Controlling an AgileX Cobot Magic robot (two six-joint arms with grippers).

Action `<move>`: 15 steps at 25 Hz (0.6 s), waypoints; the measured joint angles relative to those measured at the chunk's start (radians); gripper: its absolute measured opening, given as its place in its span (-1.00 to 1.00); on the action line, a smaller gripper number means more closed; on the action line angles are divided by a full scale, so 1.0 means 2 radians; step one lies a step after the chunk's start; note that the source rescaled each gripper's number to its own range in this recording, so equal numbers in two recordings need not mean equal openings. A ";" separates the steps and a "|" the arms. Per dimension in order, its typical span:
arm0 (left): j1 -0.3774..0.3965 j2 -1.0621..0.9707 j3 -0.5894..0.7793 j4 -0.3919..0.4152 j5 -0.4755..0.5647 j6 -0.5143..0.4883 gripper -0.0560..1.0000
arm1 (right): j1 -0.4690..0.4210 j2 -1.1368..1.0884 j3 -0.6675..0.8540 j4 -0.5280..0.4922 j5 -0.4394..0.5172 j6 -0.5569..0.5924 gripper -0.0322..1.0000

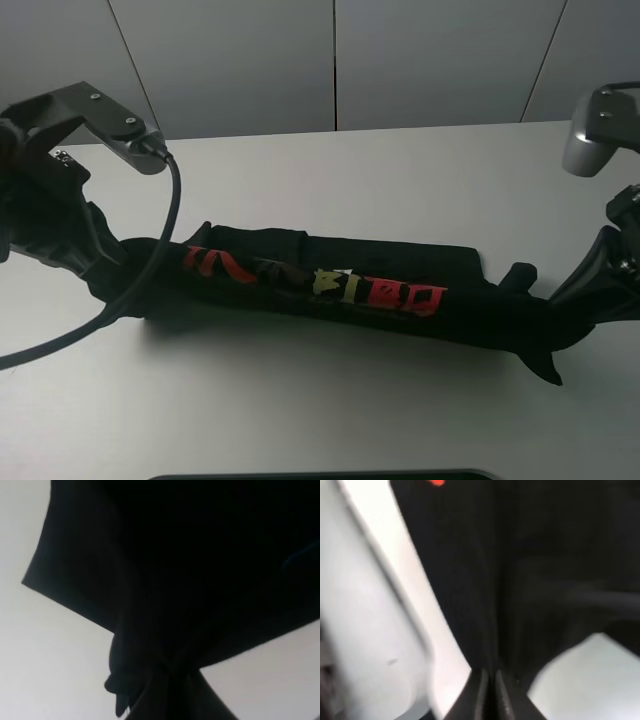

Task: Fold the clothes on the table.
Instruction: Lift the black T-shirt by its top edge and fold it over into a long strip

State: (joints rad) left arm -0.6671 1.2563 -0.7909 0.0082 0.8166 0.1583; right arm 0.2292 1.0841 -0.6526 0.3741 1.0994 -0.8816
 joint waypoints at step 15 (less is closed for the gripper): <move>0.000 0.108 0.001 0.081 -0.158 -0.106 -0.89 | 0.000 0.109 0.000 -0.028 -0.188 0.035 -0.94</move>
State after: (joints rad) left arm -0.6671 1.4715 -0.7892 0.1698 0.4998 -0.0534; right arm 0.2292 1.3012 -0.6526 0.3186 0.7243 -0.8109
